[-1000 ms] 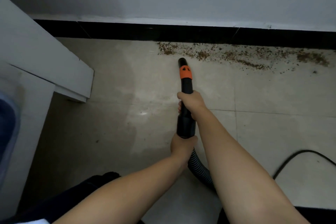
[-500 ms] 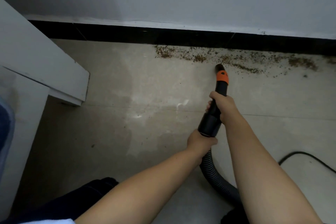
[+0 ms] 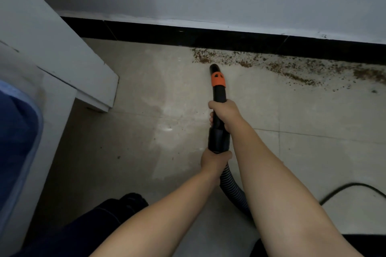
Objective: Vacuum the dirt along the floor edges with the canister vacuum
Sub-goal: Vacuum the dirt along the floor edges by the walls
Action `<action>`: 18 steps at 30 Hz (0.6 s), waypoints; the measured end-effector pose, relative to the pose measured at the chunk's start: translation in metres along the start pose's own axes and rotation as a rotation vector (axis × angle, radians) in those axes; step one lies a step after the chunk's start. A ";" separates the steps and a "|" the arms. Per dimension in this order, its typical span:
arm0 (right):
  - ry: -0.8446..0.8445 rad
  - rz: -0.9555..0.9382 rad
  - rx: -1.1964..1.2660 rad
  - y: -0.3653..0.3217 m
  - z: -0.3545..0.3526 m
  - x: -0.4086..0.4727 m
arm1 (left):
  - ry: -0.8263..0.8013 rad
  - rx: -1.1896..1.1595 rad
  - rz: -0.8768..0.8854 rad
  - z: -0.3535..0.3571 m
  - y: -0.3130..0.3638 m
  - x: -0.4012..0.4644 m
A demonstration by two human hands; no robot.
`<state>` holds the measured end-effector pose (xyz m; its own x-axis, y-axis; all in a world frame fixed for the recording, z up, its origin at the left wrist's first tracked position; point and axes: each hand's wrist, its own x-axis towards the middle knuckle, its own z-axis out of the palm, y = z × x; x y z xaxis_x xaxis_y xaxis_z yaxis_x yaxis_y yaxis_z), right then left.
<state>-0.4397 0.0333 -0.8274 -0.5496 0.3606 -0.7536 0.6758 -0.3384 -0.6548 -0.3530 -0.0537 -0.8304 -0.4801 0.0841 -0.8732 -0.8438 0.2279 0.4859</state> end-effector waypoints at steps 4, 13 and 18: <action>-0.079 -0.005 -0.037 0.000 0.025 -0.001 | 0.065 0.002 0.024 -0.017 0.000 0.003; -0.067 -0.044 0.043 -0.008 0.026 0.003 | 0.037 0.146 0.109 -0.030 0.016 0.010; 0.077 -0.013 0.172 -0.011 -0.016 0.005 | -0.069 0.343 0.148 -0.011 0.028 0.012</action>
<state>-0.4420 0.0527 -0.8235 -0.5140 0.4295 -0.7425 0.5713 -0.4743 -0.6698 -0.3851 -0.0569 -0.8271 -0.5631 0.2032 -0.8010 -0.6319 0.5189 0.5758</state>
